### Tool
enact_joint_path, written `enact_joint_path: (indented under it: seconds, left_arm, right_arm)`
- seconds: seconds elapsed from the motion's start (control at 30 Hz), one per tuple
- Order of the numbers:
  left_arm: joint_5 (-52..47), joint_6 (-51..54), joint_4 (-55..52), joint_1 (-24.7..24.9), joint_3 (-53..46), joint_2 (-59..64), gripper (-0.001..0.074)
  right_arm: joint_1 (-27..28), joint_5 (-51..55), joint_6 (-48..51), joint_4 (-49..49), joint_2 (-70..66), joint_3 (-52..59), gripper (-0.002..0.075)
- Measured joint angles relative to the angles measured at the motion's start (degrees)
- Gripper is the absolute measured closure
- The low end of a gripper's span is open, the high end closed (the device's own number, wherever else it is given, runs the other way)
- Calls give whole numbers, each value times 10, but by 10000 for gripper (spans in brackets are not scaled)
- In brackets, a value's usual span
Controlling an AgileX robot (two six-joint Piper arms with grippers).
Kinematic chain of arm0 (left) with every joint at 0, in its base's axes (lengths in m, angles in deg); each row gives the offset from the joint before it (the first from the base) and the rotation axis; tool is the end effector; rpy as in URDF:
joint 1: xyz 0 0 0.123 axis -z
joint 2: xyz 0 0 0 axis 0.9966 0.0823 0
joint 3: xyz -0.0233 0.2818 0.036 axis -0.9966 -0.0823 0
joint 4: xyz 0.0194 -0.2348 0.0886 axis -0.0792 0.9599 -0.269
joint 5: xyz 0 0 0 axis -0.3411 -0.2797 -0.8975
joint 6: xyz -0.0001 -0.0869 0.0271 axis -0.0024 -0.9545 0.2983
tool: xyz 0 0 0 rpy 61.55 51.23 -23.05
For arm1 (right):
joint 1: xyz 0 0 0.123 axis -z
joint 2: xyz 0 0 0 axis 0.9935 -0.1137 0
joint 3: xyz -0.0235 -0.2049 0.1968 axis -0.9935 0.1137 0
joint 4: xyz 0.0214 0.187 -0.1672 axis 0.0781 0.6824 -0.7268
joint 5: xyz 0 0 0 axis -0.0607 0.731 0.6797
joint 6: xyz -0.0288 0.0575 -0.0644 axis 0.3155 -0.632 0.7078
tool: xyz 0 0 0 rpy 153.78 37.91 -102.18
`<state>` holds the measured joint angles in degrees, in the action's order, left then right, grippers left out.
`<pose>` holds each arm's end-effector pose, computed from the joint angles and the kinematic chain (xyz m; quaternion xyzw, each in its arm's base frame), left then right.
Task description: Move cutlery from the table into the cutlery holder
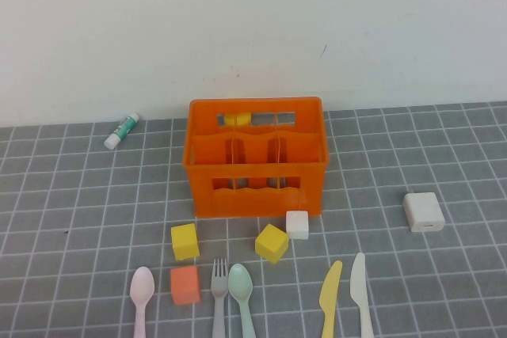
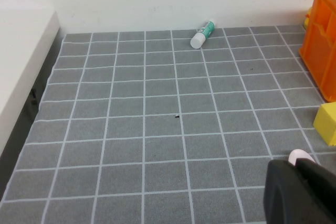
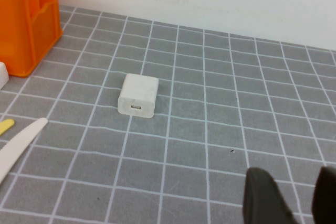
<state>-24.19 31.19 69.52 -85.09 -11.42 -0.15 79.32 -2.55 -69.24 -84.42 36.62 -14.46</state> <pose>0.0535 -0.0006 0.1756 -0.0279 0.7922 -0.0265 0.6091 0.0529 0.0024 0.1743 -0.0899 0.7929 -0.0345 0.6017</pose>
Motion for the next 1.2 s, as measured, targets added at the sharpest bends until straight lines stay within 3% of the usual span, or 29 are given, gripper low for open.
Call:
enact_joint_path:
  seconds: [0.87, 1.1, 1.2]
  left_arm:
    - [3, -10, 17, 0, 0, 0, 736]
    - [103, -177, 367, 0, -3, 0, 736]
    - [135, -176, 436, 0, -3, 0, 736]
  right_arm:
    - [0, 0, 0, 0, 0, 0, 510]
    - [0, 0, 0, 0, 0, 0, 510]
    - [0, 0, 0, 0, 0, 0, 510]
